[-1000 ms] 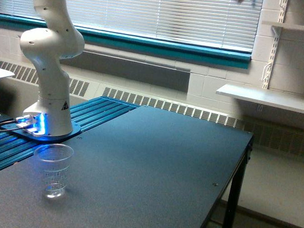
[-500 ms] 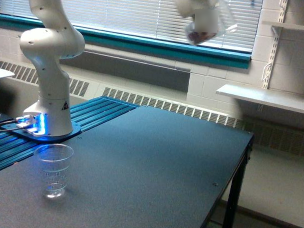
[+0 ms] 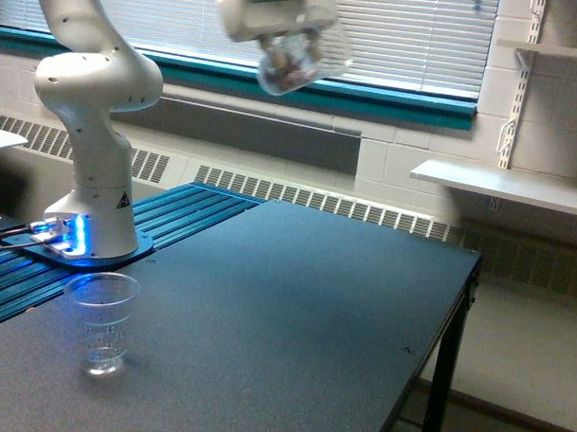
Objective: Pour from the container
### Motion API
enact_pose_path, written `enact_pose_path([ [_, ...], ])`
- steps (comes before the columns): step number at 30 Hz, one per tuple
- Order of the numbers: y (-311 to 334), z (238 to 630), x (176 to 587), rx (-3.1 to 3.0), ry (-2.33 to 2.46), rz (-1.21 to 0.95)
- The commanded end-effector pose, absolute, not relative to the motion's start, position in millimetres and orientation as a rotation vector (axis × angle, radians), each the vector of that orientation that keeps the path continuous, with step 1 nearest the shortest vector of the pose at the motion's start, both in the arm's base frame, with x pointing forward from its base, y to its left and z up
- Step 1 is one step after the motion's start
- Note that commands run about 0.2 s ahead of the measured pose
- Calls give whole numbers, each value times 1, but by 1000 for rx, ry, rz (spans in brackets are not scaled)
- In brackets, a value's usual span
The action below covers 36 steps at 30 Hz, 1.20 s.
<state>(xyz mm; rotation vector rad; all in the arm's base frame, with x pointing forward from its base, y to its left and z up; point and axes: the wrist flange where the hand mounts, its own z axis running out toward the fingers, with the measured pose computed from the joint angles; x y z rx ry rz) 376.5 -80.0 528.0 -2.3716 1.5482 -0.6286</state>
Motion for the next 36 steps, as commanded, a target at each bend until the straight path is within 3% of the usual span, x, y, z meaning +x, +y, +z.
enact_pose_path([
  [1,-94,504,333,-2275,1740,-574],
  [10,-104,450,284,-2182,1932,-406],
  [36,-147,410,203,-1783,2398,-178],
])
